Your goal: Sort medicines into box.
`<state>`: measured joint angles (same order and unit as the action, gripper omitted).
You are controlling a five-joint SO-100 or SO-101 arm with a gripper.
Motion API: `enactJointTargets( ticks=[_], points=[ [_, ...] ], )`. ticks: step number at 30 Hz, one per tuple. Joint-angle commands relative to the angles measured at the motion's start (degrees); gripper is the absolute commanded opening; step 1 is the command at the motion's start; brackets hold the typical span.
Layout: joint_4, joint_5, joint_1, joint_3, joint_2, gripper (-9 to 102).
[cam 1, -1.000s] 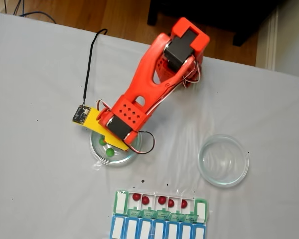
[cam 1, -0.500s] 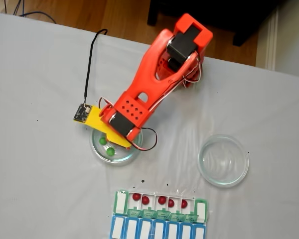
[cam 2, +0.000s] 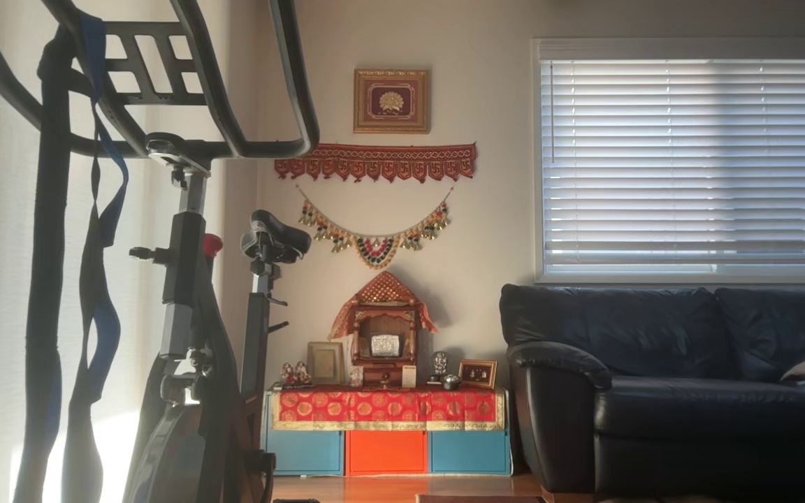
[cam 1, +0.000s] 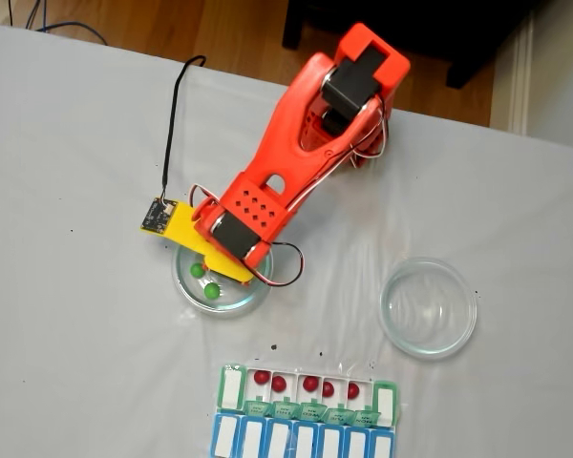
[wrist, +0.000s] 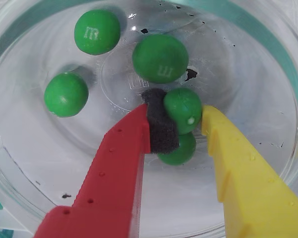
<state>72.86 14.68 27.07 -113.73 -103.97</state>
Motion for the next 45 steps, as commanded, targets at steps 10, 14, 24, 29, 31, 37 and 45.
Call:
enactJointTargets(
  ticks=[10,14,24,29,31,37,45],
  points=[
    [0.7,-0.09,-0.79,0.88,-2.46,2],
    [-0.44,0.88,-1.05,0.79,-6.5,2],
    [-12.22,2.9,-2.11,-5.1,-21.36,2],
    [-15.56,2.81,-3.08,-5.45,-25.14,2],
    [-16.35,2.81,-4.22,-4.66,-26.1,2],
    [-6.15,0.0,-11.6,12.3,-18.37,2],
    [6.77,-0.62,-26.1,28.83,-7.03,2]
  ],
)
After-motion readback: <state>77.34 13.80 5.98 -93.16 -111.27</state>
